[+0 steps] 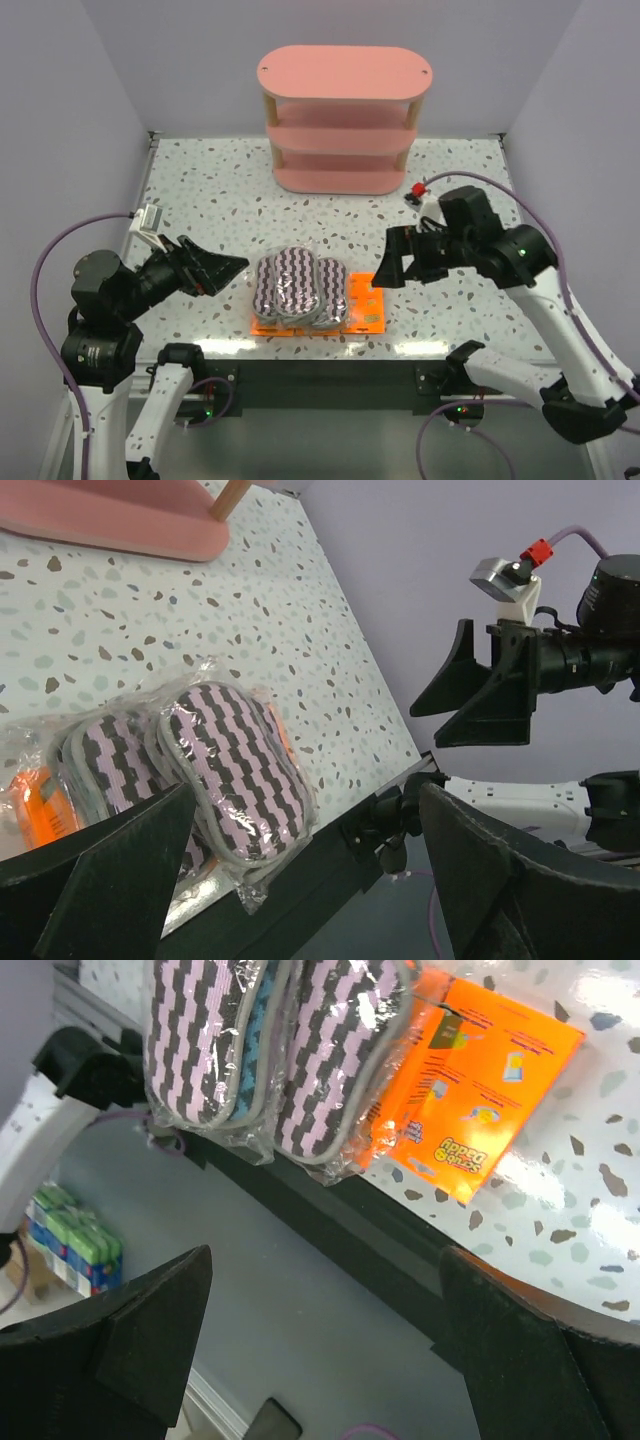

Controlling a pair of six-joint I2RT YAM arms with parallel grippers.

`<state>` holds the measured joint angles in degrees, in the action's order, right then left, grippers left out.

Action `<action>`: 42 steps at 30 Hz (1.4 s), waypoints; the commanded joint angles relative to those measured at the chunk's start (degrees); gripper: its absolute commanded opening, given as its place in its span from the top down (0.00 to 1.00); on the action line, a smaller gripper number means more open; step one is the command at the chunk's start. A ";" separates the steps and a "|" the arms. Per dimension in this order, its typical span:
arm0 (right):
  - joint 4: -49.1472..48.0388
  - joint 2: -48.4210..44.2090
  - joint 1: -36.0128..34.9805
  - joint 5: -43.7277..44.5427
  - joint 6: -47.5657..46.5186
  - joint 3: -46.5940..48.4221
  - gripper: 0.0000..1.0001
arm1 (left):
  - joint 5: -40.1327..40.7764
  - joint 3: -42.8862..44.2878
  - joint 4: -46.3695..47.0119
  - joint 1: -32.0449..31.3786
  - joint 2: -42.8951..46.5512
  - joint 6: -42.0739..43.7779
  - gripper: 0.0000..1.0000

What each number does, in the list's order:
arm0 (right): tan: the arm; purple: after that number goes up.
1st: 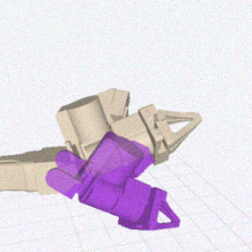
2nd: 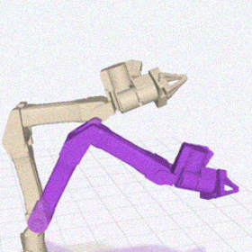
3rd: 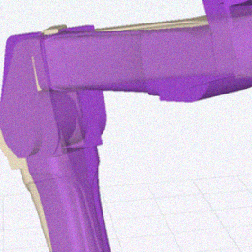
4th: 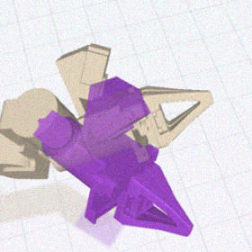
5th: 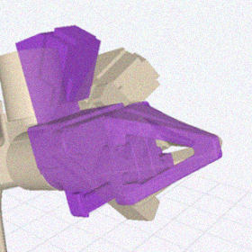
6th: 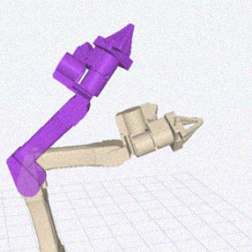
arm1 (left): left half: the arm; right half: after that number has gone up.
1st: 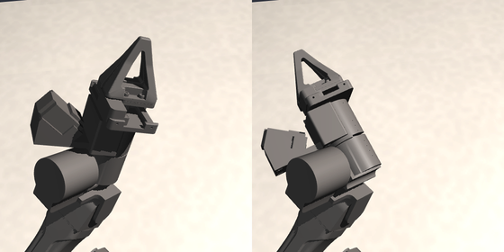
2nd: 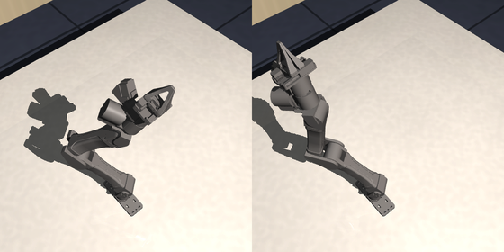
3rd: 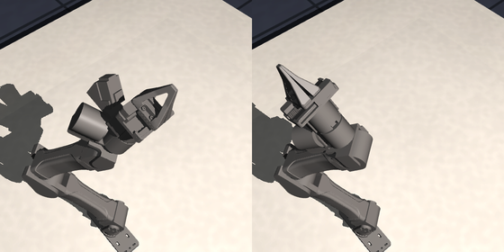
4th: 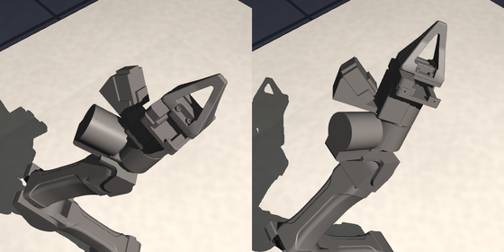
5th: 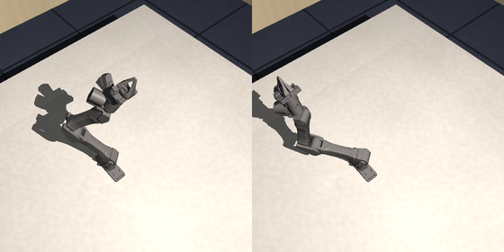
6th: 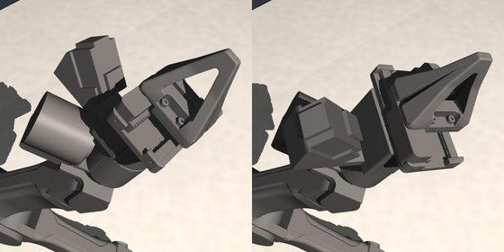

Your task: Place and organize the cleaning sponges onto the shelf

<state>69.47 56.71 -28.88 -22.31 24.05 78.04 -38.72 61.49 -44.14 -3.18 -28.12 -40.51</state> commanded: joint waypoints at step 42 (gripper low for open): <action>-22.01 20.38 -36.51 31.97 31.84 -5.44 0.87 | 6.73 -1.82 -6.48 -0.16 0.43 2.81 0.00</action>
<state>46.63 79.09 -65.56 7.81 55.51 73.63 -31.70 60.10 -50.54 -3.18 -27.66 -39.13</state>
